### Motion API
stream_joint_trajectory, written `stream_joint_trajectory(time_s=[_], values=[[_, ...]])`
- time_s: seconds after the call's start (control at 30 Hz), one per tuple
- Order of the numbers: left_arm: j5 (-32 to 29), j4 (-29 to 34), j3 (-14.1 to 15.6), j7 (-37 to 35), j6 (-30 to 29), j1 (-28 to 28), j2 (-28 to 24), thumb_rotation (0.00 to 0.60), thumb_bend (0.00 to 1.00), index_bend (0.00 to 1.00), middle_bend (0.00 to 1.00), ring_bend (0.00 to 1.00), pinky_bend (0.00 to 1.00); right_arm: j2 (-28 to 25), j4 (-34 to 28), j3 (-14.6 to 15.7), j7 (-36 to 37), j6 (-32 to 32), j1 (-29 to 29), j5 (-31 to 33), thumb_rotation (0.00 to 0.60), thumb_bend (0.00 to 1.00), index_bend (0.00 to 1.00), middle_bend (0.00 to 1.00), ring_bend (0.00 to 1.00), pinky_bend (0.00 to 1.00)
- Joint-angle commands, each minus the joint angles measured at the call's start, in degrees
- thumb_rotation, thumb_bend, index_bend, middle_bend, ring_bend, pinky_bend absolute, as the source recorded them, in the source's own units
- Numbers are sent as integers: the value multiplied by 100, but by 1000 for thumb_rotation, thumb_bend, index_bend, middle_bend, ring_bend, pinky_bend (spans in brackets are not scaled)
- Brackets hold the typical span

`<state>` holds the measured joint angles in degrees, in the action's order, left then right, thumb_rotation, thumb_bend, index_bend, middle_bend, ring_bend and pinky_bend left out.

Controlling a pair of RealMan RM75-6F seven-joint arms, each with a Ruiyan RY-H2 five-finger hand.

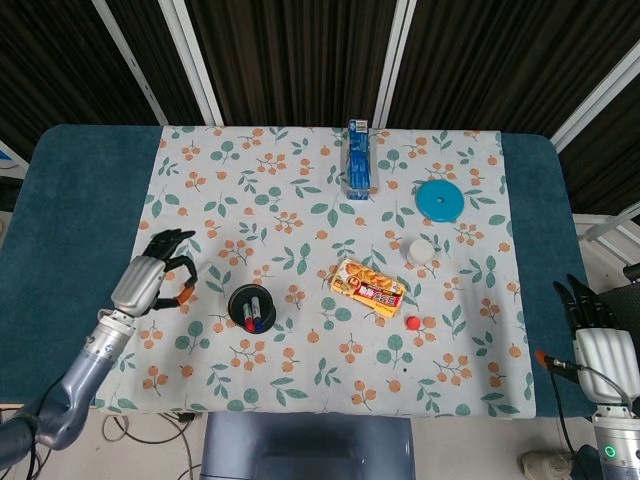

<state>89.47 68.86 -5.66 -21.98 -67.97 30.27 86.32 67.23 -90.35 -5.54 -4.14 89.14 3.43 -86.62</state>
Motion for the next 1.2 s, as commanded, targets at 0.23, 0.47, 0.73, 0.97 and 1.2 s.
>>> stream_joint_trajectory(time_s=[0.23, 0.47, 0.73, 0.97, 1.2], values=[[166, -233, 195, -148, 121, 193, 270, 600, 378, 520, 84, 0, 0, 3, 7, -2, 10, 24, -7, -11, 600, 102, 98, 21, 97, 199], [32, -20, 307, 380, 423, 246, 132, 600, 373, 486, 71, 0, 0, 2, 14, -5, 20, 27, -7, -13, 600, 101, 97, 20, 97, 200], [-24, 355, 488, 690, 739, 288, -266, 600, 269, 263, 27, 0, 0, 13, 17, -9, 1, 43, -10, -17, 600, 102, 98, 20, 97, 199], [-129, 1344, 442, 1055, 450, 123, -991, 600, 204, 195, 14, 0, 0, 26, 22, -9, -14, 44, -10, -16, 600, 102, 98, 20, 97, 199], [-255, 2499, 403, 2126, -318, -355, -1845, 600, 204, 189, 14, 0, 0, 29, 15, -10, -28, 51, -14, -14, 600, 101, 98, 21, 97, 199]])
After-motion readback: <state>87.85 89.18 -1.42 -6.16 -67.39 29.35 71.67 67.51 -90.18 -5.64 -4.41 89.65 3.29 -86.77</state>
